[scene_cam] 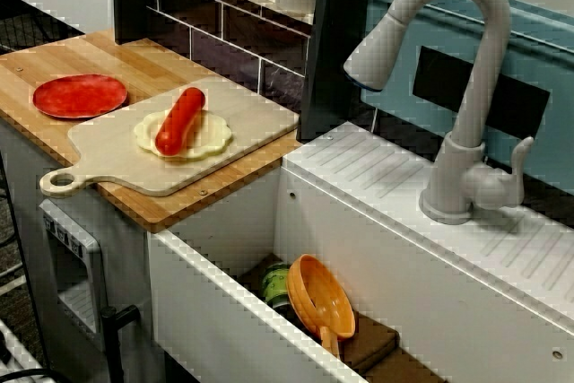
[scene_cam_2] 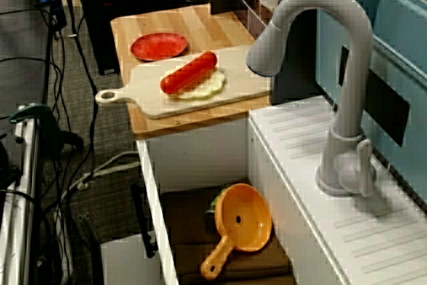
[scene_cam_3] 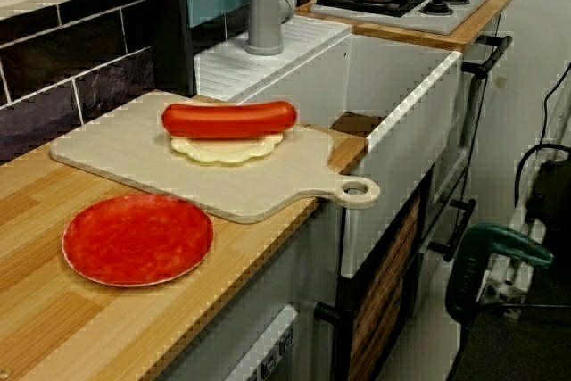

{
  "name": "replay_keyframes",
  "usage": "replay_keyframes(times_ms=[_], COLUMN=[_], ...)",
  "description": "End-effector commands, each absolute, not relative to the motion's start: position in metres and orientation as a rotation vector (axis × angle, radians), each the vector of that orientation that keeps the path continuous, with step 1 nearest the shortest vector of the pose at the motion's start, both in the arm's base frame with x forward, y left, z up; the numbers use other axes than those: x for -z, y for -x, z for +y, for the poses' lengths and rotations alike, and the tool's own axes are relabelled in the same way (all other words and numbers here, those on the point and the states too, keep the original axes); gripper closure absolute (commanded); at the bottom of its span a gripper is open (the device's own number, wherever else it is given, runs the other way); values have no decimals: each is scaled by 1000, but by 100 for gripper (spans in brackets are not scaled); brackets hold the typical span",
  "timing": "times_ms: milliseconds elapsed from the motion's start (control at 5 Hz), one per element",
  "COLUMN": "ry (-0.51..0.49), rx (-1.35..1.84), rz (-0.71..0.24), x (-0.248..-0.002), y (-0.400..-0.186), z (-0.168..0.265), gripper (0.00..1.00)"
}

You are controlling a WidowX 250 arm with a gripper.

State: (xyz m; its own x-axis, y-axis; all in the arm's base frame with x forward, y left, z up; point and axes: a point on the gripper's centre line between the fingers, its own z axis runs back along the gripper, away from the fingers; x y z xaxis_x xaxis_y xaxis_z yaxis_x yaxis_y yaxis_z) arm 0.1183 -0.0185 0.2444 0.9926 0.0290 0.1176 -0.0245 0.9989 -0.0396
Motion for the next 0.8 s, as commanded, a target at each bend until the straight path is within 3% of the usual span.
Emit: replay_keyframes(times_ms=[0,200,600], ry=[38,16,-3], rx=[-27,-78,-280], rz=[-118,-132,-184], x=[-244,-238,-210], y=[-118,-137,-217], z=[-19,-16,20], gripper=[0,0,0])
